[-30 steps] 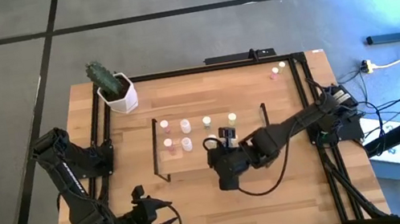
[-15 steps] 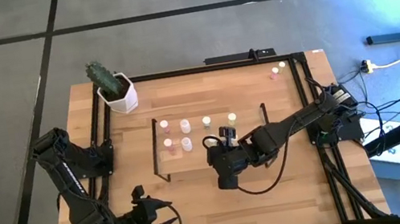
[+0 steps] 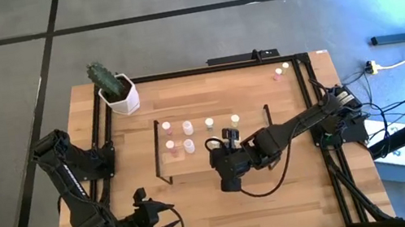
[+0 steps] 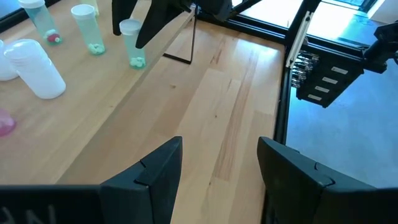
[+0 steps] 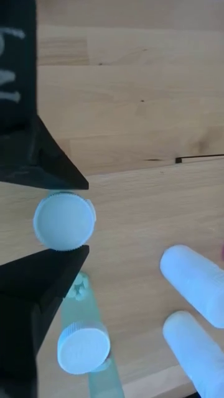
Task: Pick and place medicine bottles onto shelf by color
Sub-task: Put the blue pill bottle on the shelf aligned with the other blue pill bottles, then put the white pill bottle on the shelf aligned with the other white pill bottles
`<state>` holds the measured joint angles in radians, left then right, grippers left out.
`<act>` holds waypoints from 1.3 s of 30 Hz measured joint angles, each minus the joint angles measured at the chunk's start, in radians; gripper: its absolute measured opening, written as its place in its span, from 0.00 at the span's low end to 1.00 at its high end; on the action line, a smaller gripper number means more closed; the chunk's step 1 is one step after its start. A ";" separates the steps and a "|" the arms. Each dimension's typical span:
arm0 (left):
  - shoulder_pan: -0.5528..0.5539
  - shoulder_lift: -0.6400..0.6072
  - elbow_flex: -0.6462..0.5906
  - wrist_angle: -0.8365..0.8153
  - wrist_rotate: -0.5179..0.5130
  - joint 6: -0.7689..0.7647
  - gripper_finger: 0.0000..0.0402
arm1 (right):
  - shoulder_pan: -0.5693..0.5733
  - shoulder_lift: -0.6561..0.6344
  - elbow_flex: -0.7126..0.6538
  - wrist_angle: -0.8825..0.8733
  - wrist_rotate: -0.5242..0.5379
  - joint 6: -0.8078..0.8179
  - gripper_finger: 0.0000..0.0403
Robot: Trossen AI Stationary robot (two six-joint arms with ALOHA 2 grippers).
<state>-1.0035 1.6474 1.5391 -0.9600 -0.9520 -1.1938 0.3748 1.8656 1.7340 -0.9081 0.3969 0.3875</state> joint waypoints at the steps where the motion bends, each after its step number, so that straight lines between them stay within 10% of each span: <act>1: 0.000 0.000 0.000 0.000 0.000 0.000 0.50 | 0.000 0.000 0.000 0.000 0.000 0.001 0.41; 39: 0.000 0.000 0.000 0.000 0.000 0.000 0.50 | 0.001 -0.003 0.067 0.007 0.006 -0.058 0.45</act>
<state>-1.0035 1.6474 1.5391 -0.9596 -0.9520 -1.1938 0.3756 1.8629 1.8013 -0.9010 0.4032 0.3296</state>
